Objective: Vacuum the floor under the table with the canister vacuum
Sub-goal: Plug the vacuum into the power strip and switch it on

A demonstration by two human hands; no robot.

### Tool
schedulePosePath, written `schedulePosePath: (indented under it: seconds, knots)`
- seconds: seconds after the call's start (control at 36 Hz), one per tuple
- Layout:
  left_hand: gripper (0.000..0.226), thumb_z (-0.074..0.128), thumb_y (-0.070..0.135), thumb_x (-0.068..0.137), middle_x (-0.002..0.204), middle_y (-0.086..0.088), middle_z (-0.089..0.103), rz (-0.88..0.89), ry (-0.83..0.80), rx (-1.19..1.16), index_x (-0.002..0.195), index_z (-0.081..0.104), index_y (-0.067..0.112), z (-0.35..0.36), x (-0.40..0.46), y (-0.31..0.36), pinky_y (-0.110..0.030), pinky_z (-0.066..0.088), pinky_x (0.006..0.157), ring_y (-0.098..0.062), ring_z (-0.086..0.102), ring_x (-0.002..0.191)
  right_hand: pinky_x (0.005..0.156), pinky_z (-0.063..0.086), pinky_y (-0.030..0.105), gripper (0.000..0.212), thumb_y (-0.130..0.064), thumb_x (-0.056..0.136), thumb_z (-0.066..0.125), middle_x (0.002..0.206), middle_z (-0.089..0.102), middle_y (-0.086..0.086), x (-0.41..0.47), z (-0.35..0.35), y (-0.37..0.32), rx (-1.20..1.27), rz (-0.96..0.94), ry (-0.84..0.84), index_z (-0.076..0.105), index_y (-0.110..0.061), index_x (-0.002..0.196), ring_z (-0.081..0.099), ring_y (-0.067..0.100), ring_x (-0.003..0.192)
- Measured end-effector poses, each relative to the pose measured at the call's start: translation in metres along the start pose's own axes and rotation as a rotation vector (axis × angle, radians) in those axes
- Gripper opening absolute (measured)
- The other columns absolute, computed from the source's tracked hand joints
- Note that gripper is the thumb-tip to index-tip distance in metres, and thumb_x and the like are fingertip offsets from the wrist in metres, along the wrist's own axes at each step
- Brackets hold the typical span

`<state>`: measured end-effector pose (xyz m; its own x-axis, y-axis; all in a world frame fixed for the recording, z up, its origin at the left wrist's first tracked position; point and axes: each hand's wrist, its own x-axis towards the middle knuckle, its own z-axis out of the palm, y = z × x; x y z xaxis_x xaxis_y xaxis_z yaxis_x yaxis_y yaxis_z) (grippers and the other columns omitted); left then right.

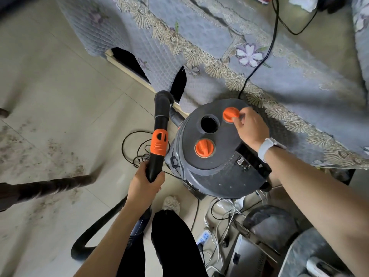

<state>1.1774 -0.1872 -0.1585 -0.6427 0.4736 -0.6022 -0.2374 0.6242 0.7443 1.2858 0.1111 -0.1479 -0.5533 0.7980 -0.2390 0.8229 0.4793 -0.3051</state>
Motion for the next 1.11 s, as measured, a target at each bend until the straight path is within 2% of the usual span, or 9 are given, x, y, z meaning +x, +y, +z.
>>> schedulePosePath:
  seconds: [0.11, 0.22, 0.33, 0.44, 0.72, 1.0, 1.11]
  knots:
    - [0.023, 0.063, 0.016, 0.087, 0.070, -0.005, 0.059, 0.013, 0.003, 0.005, 0.107, 0.051, 0.020, 0.005, 0.003, 0.005, -0.028, 0.045, 0.054, -0.014, 0.055, 0.051, 0.073, 0.045, 0.043, 0.033, -0.034, 0.093, 0.056, 0.110, 0.057, 0.018, 0.017, -0.001, 0.000, -0.124, -0.032, -0.068, 0.050, -0.005, 0.108, 0.056, 0.038, 0.101]
    - [0.021, 0.062, 0.016, 0.087, 0.070, -0.006, 0.059, 0.023, -0.006, 0.000, 0.105, 0.052, 0.021, 0.007, 0.006, 0.009, -0.028, 0.045, 0.053, -0.013, 0.054, 0.051, 0.070, 0.044, 0.044, 0.033, -0.032, 0.095, 0.053, 0.106, 0.056, 0.020, 0.024, -0.001, -0.005, -0.298, -0.111, -0.053, 0.050, 0.000, 0.103, 0.055, 0.039, 0.099]
    - [0.017, 0.062, 0.015, 0.087, 0.070, -0.007, 0.058, 0.030, -0.011, 0.000, 0.097, 0.051, 0.024, 0.009, 0.008, 0.011, -0.025, 0.043, 0.051, -0.012, 0.053, 0.050, 0.076, 0.043, 0.043, 0.037, -0.033, 0.095, 0.053, 0.110, 0.058, 0.020, 0.023, 0.004, -0.009, -0.283, -0.047, -0.009, 0.053, 0.003, 0.105, 0.054, 0.037, 0.105]
    - [0.022, 0.062, 0.016, 0.086, 0.072, -0.007, 0.059, 0.017, -0.002, 0.005, 0.105, 0.051, 0.020, 0.011, 0.010, 0.010, -0.027, 0.043, 0.052, -0.014, 0.055, 0.053, 0.079, 0.043, 0.043, 0.039, -0.034, 0.095, 0.053, 0.109, 0.060, 0.021, 0.022, 0.007, -0.011, -0.309, -0.018, 0.015, 0.054, 0.003, 0.105, 0.056, 0.037, 0.104]
    - [0.023, 0.062, 0.016, 0.086, 0.072, -0.008, 0.060, 0.011, 0.013, 0.027, 0.106, 0.052, 0.019, 0.016, 0.010, 0.010, -0.025, 0.043, 0.052, -0.016, 0.056, 0.053, 0.083, 0.039, 0.042, 0.041, -0.039, 0.095, 0.052, 0.105, 0.064, 0.019, 0.019, 0.012, -0.014, -0.401, 0.016, 0.067, 0.056, 0.000, 0.104, 0.060, 0.035, 0.101]
    - [0.018, 0.062, 0.017, 0.087, 0.071, -0.009, 0.059, 0.013, 0.021, 0.010, 0.101, 0.052, 0.019, 0.010, 0.010, 0.013, -0.024, 0.043, 0.050, -0.014, 0.054, 0.051, 0.086, 0.035, 0.040, 0.039, -0.036, 0.098, 0.047, 0.108, 0.063, 0.019, 0.008, 0.022, -0.022, -0.356, 0.120, 0.137, 0.055, 0.000, 0.106, 0.058, 0.035, 0.103]
    - [0.018, 0.062, 0.017, 0.088, 0.070, -0.008, 0.058, 0.010, 0.015, 0.005, 0.102, 0.051, 0.019, 0.004, 0.006, 0.010, -0.026, 0.042, 0.049, -0.013, 0.051, 0.047, 0.086, 0.036, 0.040, 0.036, -0.034, 0.096, 0.050, 0.111, 0.062, 0.017, -0.004, 0.024, -0.023, -0.143, 0.179, 0.157, 0.056, -0.001, 0.110, 0.058, 0.035, 0.104]
